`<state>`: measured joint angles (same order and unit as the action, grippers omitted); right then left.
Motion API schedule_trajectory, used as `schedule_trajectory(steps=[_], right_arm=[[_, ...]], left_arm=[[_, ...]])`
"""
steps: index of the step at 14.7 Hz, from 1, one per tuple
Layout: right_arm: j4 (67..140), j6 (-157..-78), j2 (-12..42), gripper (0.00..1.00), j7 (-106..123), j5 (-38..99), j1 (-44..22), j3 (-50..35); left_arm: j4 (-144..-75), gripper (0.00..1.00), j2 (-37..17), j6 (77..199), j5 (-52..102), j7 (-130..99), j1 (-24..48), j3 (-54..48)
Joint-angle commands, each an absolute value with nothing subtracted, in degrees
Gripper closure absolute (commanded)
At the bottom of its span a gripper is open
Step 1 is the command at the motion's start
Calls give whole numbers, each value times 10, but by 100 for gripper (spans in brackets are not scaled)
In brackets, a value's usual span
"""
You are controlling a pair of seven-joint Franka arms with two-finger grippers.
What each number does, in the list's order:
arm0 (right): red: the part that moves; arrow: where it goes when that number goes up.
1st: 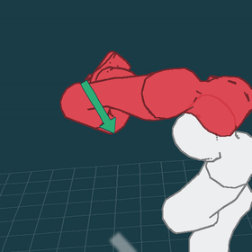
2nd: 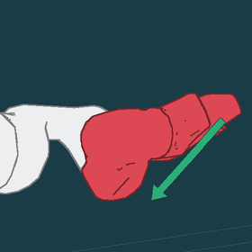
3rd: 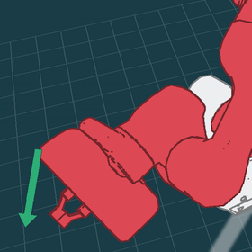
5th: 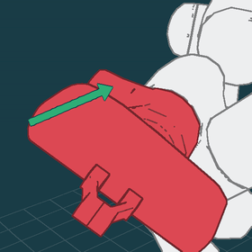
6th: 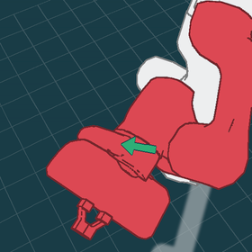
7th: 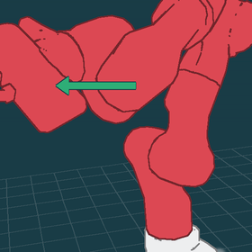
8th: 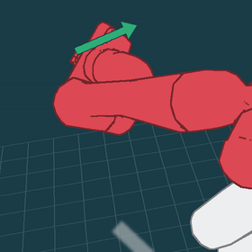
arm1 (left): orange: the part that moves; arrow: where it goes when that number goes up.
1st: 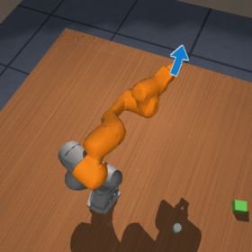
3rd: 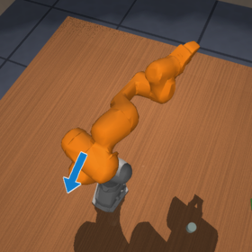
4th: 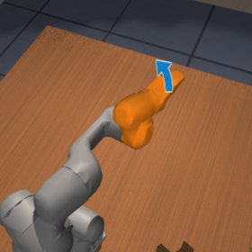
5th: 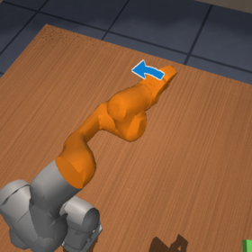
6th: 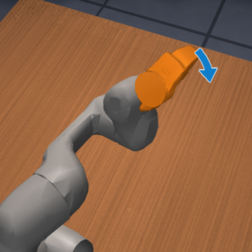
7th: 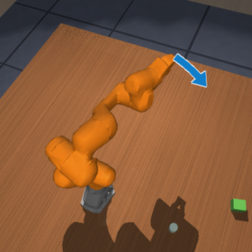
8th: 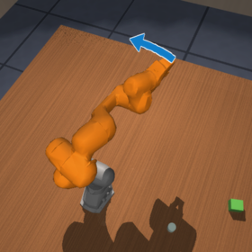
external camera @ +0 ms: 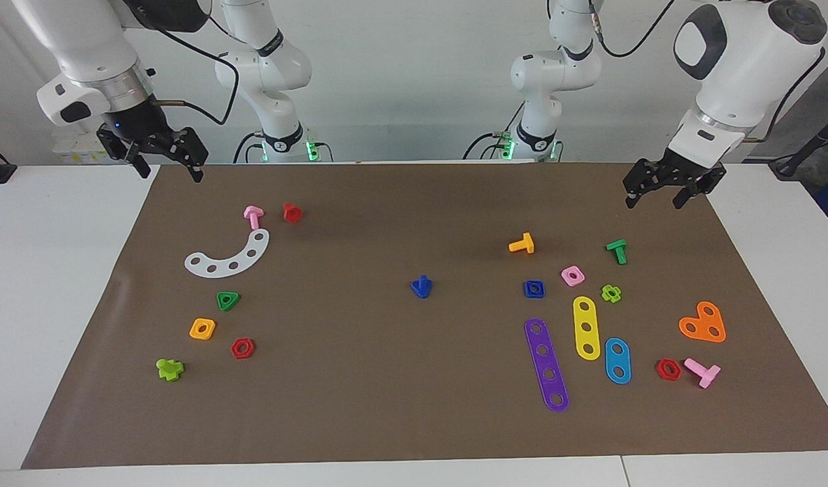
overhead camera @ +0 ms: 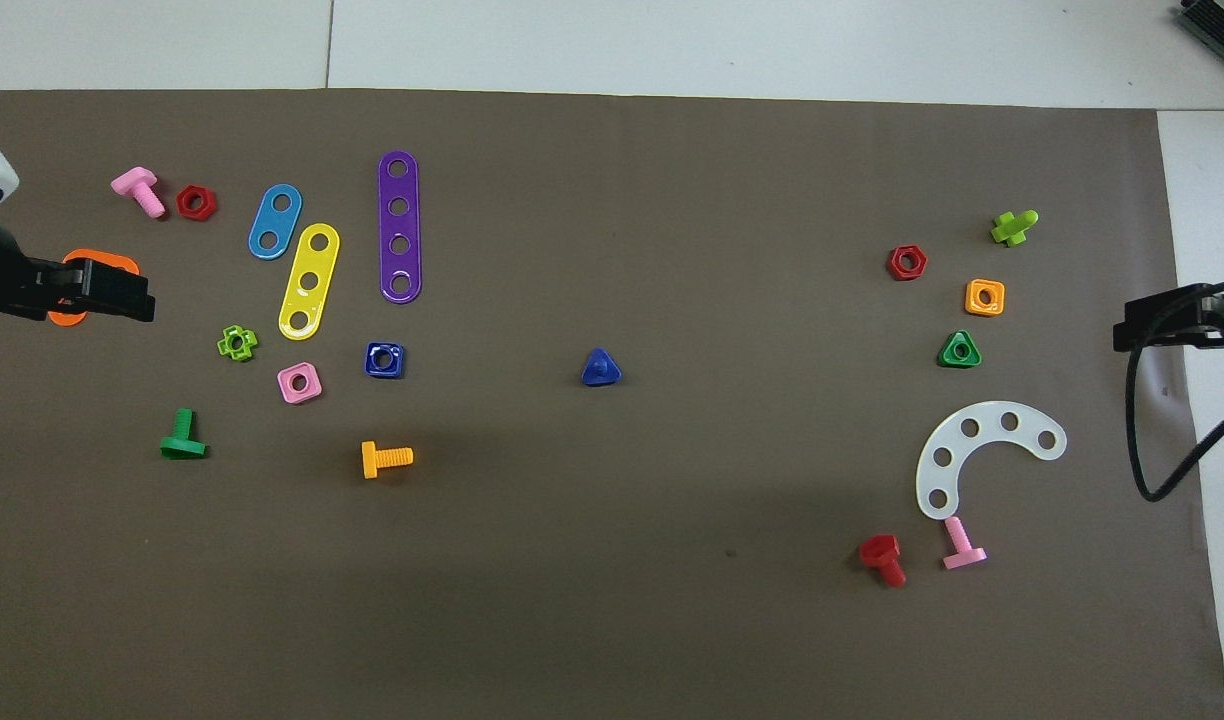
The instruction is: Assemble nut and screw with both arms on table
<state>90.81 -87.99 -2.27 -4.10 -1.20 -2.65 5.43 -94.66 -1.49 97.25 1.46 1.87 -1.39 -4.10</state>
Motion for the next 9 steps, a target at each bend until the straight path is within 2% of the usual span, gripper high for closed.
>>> schedule_trajectory(steps=[1,7,9], right_arm=[[920,-881,-34,0,-32,-10,-21,49],[920,-881,-34,0,-32,-10,-21,49],[920,-881,-34,0,-32,-10,-21,49]], left_arm=[[-1006,10,2,1024,24,-17,24,-38],[-1085,15,-16,1144,23,-112,85,-37],[-1091,16,-36,1160,19,-113,99,-37]])
